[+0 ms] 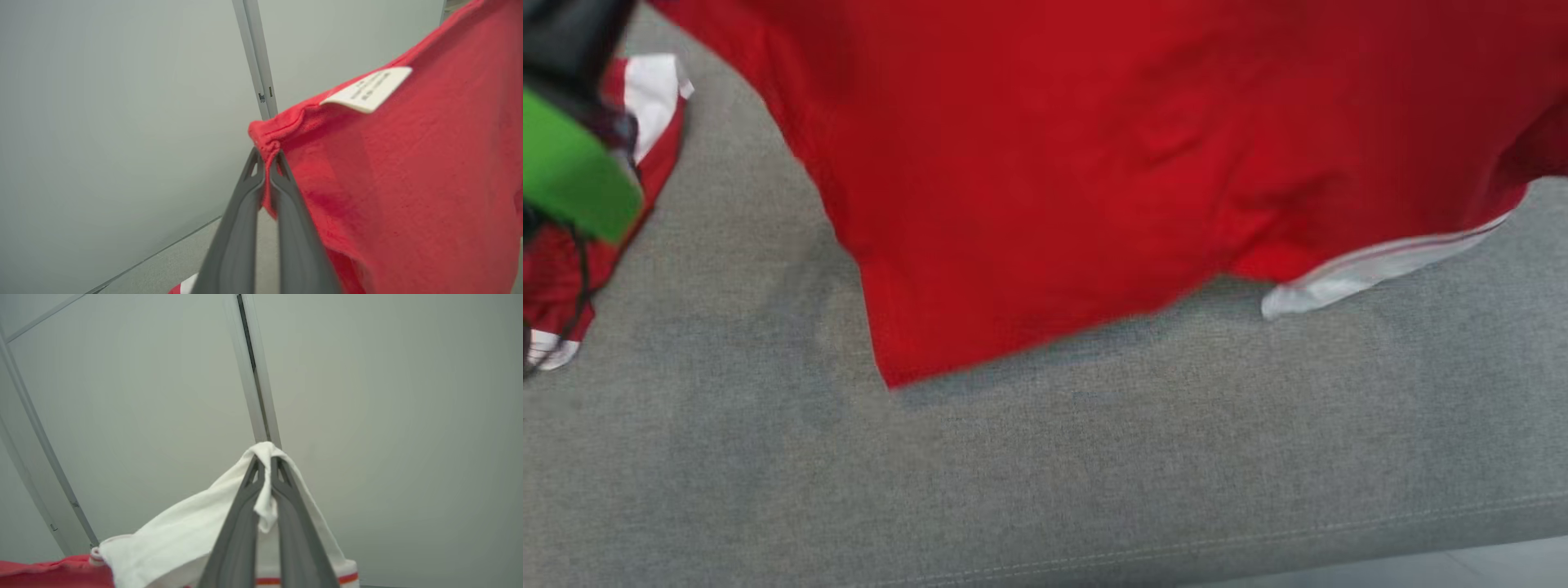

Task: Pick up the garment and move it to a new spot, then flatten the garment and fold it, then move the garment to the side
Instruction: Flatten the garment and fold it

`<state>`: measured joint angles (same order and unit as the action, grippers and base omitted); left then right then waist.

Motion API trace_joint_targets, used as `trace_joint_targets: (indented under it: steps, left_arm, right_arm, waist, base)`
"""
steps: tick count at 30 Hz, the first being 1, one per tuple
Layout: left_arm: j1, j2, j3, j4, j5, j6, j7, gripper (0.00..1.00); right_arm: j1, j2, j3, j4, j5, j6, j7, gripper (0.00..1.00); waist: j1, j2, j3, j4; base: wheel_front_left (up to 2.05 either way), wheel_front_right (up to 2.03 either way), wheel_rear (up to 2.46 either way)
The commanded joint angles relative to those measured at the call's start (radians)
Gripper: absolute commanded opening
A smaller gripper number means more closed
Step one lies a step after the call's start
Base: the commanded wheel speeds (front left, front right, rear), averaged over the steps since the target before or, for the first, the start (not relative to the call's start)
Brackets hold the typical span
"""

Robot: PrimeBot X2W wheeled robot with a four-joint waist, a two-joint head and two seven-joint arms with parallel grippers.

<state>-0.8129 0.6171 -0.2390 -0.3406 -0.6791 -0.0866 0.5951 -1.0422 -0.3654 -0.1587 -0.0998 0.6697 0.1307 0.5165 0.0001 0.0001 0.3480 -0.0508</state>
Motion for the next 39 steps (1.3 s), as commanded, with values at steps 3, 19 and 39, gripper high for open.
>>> trace_joint_targets:
  steps: [3,19,39]
  left_arm:
    - [-0.228,-0.048,-0.041,0.167,0.07,-0.011,-0.012,0.0]
    - [-0.652,-0.135,-0.352,0.907,0.32,-0.045,-0.765,0.0]
    - [0.486,-0.174,-0.312,0.681,0.144,0.103,-0.86,0.0]
  right_arm:
    - [-0.183,0.048,0.008,0.145,-0.103,0.0,-0.044,0.0]
    - [-0.421,0.116,0.238,0.558,-0.133,-0.001,-0.471,0.0]
    - [0.812,-0.079,0.297,0.319,0.222,-0.001,-0.578,0.0]
  waist:
    - [-0.0001,-0.0001,0.19,0.012]
    - [-0.0001,-0.0001,0.26,-0.029]
    - [-0.0001,-0.0001,-0.058,0.006]
  base:
    - [0.0,0.0,0.0]
    - [0.0,0.0,0.0]
    - [0.0,0.0,0.0]
